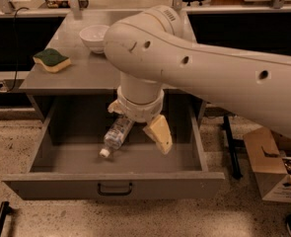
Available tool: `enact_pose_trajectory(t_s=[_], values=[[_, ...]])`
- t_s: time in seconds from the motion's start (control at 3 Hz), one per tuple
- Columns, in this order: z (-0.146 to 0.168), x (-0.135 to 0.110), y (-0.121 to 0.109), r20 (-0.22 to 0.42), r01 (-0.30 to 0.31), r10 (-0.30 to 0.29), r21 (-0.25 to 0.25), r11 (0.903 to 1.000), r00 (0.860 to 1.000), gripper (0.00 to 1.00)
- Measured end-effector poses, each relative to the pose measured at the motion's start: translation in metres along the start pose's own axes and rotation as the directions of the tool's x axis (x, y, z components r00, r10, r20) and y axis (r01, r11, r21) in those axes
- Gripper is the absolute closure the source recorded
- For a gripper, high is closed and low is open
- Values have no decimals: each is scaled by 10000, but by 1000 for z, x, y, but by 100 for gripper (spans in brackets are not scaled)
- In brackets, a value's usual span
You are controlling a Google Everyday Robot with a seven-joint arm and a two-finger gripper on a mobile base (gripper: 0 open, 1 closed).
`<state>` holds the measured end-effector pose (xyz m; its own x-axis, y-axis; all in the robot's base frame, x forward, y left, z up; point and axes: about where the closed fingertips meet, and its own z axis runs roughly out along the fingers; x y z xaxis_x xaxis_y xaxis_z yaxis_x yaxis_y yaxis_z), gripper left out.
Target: Pick blue plastic bottle from top drawer and place on counter
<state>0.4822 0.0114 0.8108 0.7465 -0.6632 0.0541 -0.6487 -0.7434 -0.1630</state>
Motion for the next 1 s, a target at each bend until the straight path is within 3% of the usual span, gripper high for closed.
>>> enact_pose_trajectory(t_s=[0.33, 1.0], values=[[26, 10, -18, -599, 1029, -1043, -259, 9944, 9927, 0], [84, 48, -58, -1320, 3071, -3056, -92, 9516, 9430, 0]])
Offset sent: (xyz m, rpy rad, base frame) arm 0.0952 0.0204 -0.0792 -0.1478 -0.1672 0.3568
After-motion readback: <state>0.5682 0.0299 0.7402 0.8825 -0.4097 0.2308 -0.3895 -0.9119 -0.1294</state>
